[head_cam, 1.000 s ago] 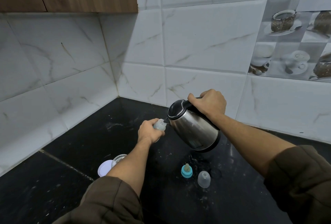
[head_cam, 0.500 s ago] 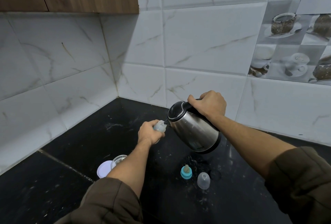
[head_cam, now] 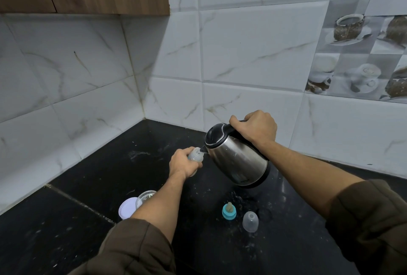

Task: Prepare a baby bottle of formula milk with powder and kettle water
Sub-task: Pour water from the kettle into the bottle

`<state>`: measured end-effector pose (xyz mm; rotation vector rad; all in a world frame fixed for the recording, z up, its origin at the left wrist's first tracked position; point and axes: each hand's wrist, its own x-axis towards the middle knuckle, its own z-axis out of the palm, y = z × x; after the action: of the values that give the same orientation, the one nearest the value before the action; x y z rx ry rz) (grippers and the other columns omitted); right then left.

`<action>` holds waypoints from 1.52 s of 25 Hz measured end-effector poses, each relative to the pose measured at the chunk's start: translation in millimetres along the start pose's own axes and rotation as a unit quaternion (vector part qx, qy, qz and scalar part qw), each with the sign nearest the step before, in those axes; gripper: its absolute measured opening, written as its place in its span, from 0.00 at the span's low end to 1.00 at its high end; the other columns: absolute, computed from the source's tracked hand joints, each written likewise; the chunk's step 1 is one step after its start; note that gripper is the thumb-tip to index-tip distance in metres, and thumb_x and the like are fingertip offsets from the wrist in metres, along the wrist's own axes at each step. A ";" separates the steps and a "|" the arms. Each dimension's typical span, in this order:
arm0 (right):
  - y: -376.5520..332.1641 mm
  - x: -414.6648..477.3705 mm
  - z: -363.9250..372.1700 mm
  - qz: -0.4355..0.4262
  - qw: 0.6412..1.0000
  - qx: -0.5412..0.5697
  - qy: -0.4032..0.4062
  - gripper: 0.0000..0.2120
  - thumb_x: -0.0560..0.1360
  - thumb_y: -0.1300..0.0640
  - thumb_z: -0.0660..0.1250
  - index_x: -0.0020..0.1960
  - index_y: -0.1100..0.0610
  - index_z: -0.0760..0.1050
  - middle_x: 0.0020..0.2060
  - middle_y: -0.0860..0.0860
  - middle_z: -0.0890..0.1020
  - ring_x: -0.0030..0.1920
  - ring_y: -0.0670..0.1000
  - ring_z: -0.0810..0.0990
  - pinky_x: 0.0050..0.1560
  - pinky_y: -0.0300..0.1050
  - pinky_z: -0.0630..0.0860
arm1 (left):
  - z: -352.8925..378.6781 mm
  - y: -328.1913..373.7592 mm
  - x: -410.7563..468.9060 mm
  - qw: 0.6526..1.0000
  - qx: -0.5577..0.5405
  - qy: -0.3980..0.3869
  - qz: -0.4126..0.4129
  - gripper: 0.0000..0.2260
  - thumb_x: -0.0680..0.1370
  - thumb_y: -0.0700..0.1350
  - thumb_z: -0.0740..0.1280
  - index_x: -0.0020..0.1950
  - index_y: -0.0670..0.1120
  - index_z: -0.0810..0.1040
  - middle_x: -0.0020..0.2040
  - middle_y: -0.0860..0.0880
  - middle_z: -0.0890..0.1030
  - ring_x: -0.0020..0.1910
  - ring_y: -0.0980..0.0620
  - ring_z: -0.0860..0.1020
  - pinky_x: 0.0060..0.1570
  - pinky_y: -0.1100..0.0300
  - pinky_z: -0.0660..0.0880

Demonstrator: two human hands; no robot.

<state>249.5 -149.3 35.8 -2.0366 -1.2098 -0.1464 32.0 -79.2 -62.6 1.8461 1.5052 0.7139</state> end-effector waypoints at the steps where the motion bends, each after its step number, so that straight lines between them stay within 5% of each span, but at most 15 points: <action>1: 0.3 0.0 0.3 -0.001 1.000 0.000 -0.001 0.26 0.65 0.36 0.66 0.24 0.54 0.60 0.19 0.46 0.59 0.23 0.51 0.62 0.28 0.41 0.62 | 0.3 -0.4 -0.1 1.000 0.002 -0.002 0.001 0.26 0.68 0.43 0.80 0.65 0.56 0.83 0.58 0.52 0.83 0.59 0.49 0.79 0.57 0.55 0.74; 29: 6.2 2.1 -2.4 -0.001 1.000 -0.013 0.000 0.27 0.66 0.36 0.66 0.23 0.55 0.60 0.18 0.46 0.59 0.22 0.51 0.62 0.28 0.40 0.61 | 7.8 -0.1 4.3 1.000 -0.017 -0.004 -0.010 0.26 0.67 0.42 0.80 0.65 0.56 0.83 0.54 0.53 0.83 0.56 0.51 0.78 0.53 0.58 0.71; 38: 6.9 2.2 -1.4 -0.004 1.000 -0.009 -0.002 0.27 0.65 0.37 0.66 0.24 0.54 0.58 0.19 0.47 0.57 0.23 0.51 0.61 0.28 0.40 0.61 | 7.0 -2.3 4.0 1.000 -0.011 -0.004 -0.007 0.28 0.67 0.43 0.80 0.66 0.56 0.83 0.59 0.51 0.84 0.59 0.48 0.79 0.60 0.53 0.76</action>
<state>256.5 -150.5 34.0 -2.0486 -1.2223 -0.1566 36.5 -75.9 -68.8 1.8182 1.4982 0.7137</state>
